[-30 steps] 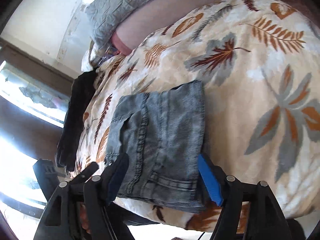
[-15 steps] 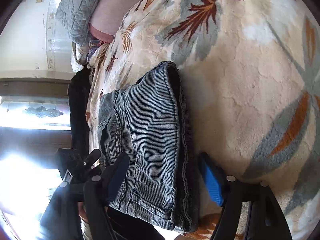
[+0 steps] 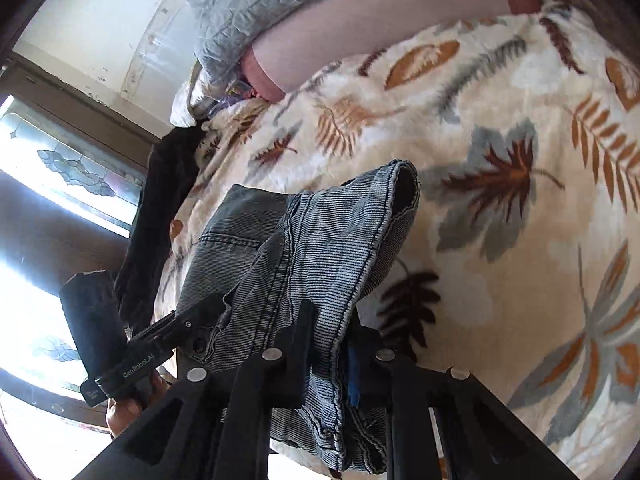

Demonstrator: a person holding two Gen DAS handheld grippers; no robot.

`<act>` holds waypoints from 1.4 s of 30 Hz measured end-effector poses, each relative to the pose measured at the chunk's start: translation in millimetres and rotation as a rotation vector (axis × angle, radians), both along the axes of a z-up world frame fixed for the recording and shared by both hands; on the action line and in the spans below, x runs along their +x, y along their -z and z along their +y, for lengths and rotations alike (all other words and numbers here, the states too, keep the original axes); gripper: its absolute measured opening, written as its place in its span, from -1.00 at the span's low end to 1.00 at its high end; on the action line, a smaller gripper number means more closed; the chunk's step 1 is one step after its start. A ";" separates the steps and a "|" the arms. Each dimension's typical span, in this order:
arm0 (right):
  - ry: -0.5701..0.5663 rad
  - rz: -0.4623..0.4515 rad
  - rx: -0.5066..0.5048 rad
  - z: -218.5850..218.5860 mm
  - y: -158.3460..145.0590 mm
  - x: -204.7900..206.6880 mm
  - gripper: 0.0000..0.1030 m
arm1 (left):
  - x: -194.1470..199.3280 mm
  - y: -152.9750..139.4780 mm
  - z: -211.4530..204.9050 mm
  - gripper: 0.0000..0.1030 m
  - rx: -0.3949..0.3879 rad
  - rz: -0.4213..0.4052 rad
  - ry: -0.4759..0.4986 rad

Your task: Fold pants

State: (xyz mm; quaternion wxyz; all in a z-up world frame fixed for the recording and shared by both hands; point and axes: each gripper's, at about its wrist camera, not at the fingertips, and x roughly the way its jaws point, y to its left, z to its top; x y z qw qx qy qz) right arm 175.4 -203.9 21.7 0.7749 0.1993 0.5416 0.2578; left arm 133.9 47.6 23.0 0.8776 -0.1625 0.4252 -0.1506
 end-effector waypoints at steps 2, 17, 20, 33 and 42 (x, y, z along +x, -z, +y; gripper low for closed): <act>0.001 -0.039 -0.007 3.4 -15.0 14.1 -0.72 | 12.4 -13.3 4.5 -0.47 -0.003 -0.035 -0.002; 0.017 0.041 -0.095 21.7 71.7 47.9 -0.64 | 50.7 71.1 4.0 -0.03 0.159 0.073 -0.060; 0.063 0.055 -0.075 10.6 81.7 41.5 -0.24 | 38.3 70.9 11.1 0.49 0.219 0.060 -0.131; 0.086 -0.440 -0.404 7.4 -38.0 -138.8 1.00 | -112.3 -11.4 -37.2 0.76 0.358 -0.235 -0.266; 0.090 -0.452 -0.511 5.0 -33.3 -196.1 1.00 | -132.3 -9.9 -68.1 0.90 0.411 -0.155 -0.280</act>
